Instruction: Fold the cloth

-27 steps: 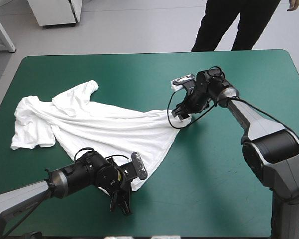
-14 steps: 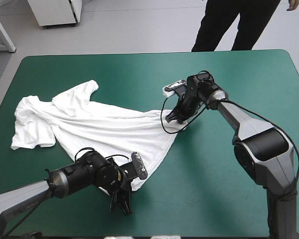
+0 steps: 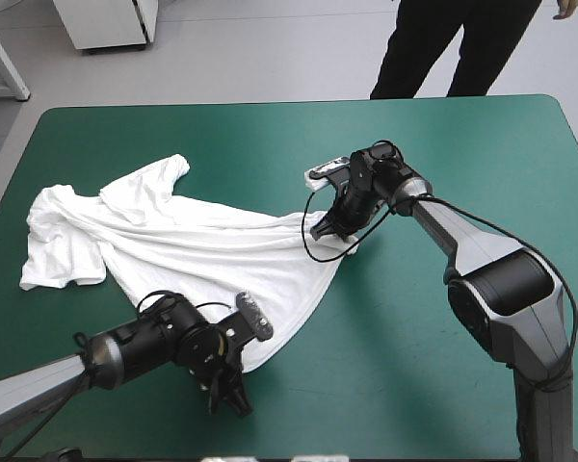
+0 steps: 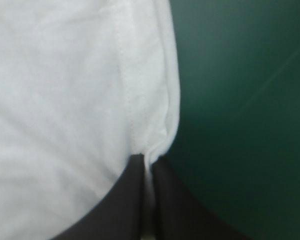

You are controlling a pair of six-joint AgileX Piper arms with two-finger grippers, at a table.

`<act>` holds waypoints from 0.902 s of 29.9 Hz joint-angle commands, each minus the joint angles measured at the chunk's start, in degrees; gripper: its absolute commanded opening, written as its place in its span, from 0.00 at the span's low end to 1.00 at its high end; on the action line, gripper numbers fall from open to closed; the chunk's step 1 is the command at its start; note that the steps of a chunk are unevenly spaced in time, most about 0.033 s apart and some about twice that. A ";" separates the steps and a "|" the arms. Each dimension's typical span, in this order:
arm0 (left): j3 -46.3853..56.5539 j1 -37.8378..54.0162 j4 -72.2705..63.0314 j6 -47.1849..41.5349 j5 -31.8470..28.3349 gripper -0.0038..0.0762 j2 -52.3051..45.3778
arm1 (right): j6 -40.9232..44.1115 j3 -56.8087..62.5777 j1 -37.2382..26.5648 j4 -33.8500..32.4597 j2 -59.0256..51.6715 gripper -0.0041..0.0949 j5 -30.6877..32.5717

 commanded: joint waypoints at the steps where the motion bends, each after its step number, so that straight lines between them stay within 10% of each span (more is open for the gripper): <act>1: -2.52 0.32 3.44 -4.07 11.98 0.04 -7.51 | 1.20 -0.12 -0.79 -1.38 -6.28 0.03 3.02; 11: -20.59 0.32 7.24 -8.05 26.27 0.04 -18.37 | 2.73 -0.12 -3.25 -2.05 -23.63 0.03 5.04; 27: -63.46 0.20 10.57 -7.00 25.97 0.04 -17.29 | 8.37 -0.27 -3.25 -8.54 -51.80 0.03 -2.11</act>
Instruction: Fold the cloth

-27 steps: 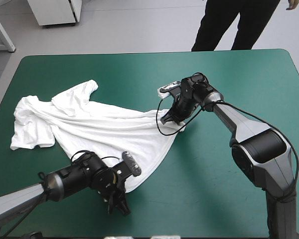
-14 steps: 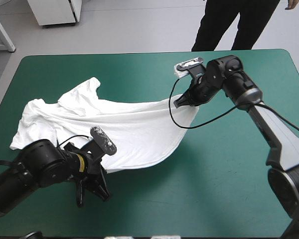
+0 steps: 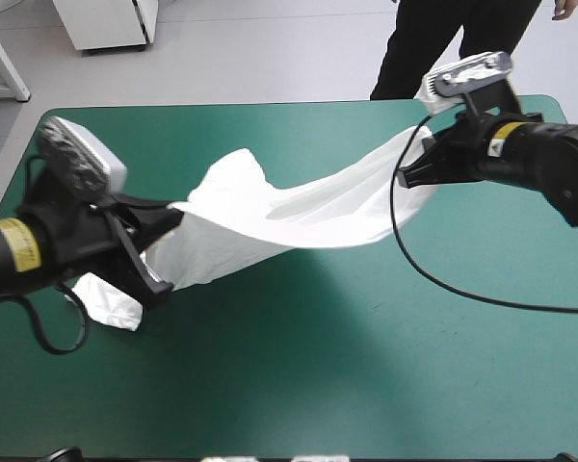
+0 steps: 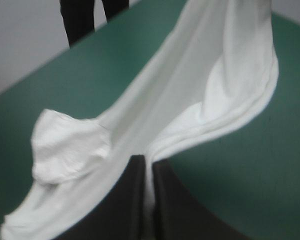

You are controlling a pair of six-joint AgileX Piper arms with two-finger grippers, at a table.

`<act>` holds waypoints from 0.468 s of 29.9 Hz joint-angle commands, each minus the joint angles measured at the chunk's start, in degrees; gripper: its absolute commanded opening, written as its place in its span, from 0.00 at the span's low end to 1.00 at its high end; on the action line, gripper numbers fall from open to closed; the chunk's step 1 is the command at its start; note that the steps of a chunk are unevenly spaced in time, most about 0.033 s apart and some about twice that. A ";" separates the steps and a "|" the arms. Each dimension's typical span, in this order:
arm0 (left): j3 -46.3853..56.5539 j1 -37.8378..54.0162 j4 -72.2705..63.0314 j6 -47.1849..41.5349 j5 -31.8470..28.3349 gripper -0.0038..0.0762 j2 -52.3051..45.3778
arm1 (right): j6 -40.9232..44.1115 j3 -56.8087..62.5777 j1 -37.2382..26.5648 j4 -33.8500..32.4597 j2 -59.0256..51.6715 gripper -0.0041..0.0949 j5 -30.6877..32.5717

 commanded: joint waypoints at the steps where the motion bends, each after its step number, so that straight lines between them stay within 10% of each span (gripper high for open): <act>1: -10.80 0.08 2.78 0.41 1.86 0.04 0.62 | 0.95 -1.83 -0.33 -0.98 -6.62 0.03 -7.84; 14: -34.30 0.08 4.15 5.79 -10.65 0.04 6.22 | 1.47 -17.18 -0.33 -1.12 -11.95 0.03 -22.10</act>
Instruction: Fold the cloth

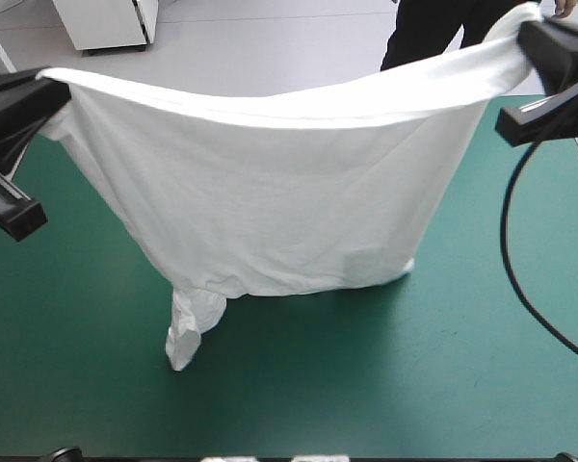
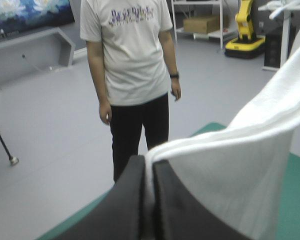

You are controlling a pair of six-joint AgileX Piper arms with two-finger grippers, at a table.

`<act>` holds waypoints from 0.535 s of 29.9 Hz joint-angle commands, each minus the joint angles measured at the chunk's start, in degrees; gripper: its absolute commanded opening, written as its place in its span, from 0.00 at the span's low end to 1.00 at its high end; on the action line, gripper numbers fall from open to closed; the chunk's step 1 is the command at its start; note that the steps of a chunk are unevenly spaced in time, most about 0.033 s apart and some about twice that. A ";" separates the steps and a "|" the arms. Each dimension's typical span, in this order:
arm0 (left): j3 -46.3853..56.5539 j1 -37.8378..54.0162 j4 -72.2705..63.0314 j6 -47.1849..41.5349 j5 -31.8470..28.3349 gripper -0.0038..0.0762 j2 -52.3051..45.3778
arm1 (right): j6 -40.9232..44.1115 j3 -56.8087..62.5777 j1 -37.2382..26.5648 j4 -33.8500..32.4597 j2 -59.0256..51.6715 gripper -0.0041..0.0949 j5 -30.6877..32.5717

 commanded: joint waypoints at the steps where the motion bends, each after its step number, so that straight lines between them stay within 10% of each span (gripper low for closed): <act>1: -3.32 0.08 -1.28 1.13 -11.49 0.04 0.13 | -0.20 -5.65 -0.33 -0.74 -0.80 0.03 -8.62; 16: -3.45 0.08 6.36 3.37 -38.29 0.04 4.14 | 1.01 -8.42 -0.33 -3.28 2.28 0.03 -21.44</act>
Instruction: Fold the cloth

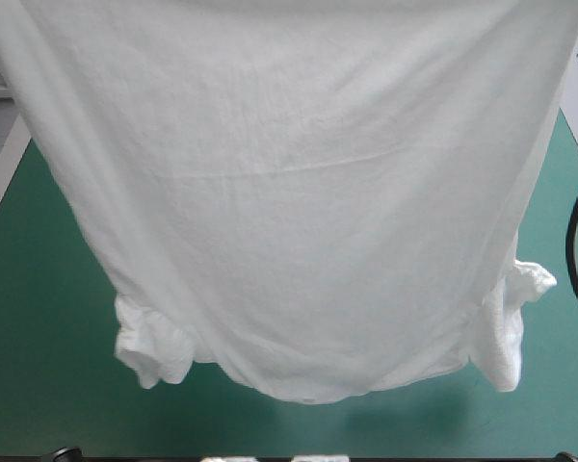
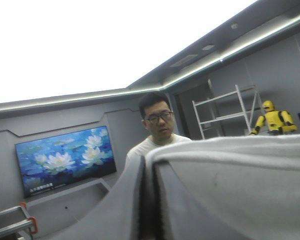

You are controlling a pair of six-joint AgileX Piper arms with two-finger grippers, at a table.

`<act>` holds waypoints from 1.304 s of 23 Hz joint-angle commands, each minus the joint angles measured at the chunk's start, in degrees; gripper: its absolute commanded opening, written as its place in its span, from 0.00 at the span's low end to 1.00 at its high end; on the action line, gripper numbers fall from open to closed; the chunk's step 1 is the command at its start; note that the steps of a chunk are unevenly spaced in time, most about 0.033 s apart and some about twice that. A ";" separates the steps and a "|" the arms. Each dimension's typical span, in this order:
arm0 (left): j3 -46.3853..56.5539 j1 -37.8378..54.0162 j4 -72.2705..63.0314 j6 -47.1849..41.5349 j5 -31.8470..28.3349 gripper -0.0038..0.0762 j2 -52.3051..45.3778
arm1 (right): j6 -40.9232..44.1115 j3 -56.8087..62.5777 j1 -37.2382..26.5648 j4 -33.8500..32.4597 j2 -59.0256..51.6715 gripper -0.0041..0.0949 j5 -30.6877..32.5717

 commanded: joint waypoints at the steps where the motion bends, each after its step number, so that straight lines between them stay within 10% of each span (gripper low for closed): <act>1: -0.83 0.08 5.99 -1.86 -6.98 0.04 2.54 | 1.73 -1.18 -0.33 -2.53 2.07 0.03 -6.99; 13: -0.83 6.85 37.25 -29.47 -5.60 0.04 15.53 | 11.41 -4.41 -0.44 -14.96 15.58 0.02 -13.82; 21: -9.21 31.80 9.91 -30.37 -40.73 0.04 34.41 | 9.99 -29.24 -14.26 -3.56 40.10 0.02 -17.80; 26: -24.51 32.26 11.11 -30.44 -33.59 0.04 46.91 | 7.66 -39.15 -16.95 0.82 50.28 0.02 -16.05; 30: -21.98 33.06 2.43 -24.52 -15.52 0.04 46.80 | 4.94 -35.71 -17.48 1.03 50.28 0.02 -6.05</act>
